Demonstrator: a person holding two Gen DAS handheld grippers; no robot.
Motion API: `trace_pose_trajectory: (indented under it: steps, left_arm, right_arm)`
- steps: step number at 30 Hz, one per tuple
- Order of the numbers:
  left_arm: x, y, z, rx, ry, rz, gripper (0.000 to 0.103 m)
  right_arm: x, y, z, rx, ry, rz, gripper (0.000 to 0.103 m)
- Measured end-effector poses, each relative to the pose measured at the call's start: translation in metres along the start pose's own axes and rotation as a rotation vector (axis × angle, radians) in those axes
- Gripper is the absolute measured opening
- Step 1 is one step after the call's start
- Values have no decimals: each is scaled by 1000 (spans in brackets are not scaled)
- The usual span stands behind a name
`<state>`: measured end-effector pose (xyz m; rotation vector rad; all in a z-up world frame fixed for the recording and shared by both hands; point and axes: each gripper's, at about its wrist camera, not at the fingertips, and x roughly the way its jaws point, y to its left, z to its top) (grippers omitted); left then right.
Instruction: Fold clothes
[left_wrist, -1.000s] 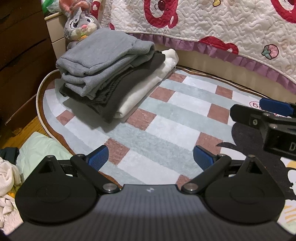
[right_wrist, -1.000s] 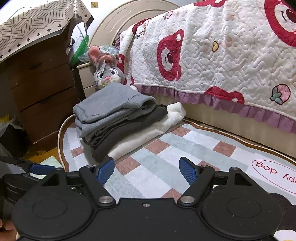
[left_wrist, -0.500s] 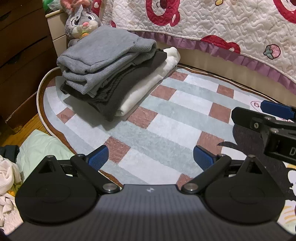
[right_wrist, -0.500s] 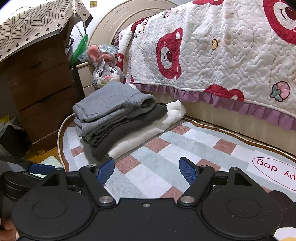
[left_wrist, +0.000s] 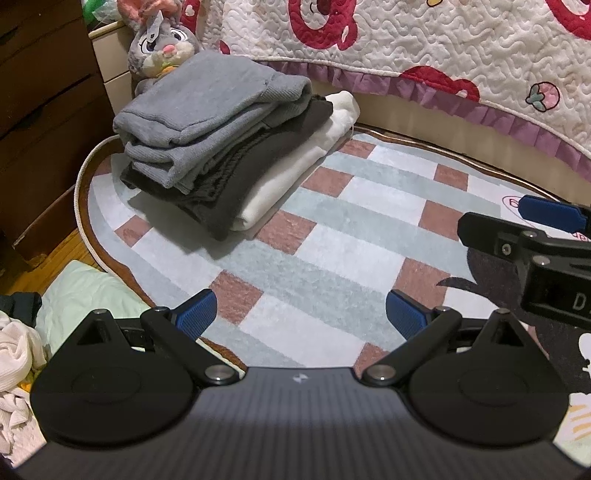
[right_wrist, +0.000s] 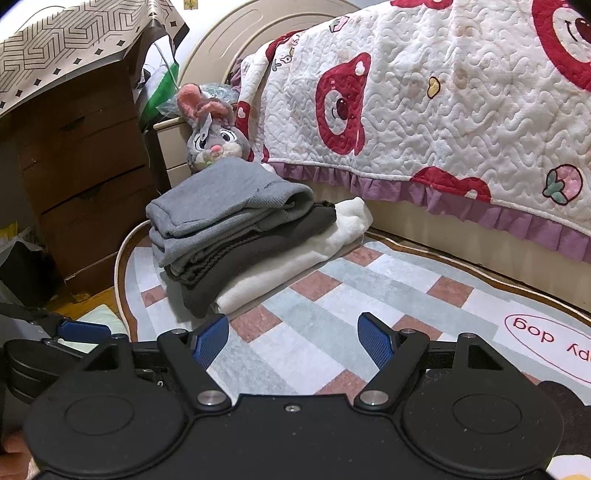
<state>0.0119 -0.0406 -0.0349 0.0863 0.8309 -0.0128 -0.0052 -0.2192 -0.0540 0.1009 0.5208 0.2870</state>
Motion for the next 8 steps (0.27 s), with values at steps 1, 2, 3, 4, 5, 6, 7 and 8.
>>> trace_pose_trajectory:
  steps: [1,2,3,4,5,6,7,8]
  left_arm:
    - [0,0,0,0,2,-1,99]
    - [0,0,0,2,3,-2,99]
    - [0,0,0,5,2,-1,99]
    - [0,0,0,7,2,-1,99]
    - [0,-1,0,9,1,0,99]
    - [0,-1,0,9,2,-1,99]
    - [0,-1,0,9,3,-2,99]
    - [0,-1,0,9,4,-1,99]
  right_arm:
    - [0,0,0,-1,0,-1,81]
    - [0,0,0,-1,1,-1,81]
    - [0,0,0,-2,1,-1,81]
    - [0,0,0,-2,1,-2,81]
    - [0,0,0,-2,1,-1,81]
    - [0,1,0,-2,1,-1,81]
    - [0,1,0,-3,2,-1,81]
    - [0,1,0,-4,2,-1,81]
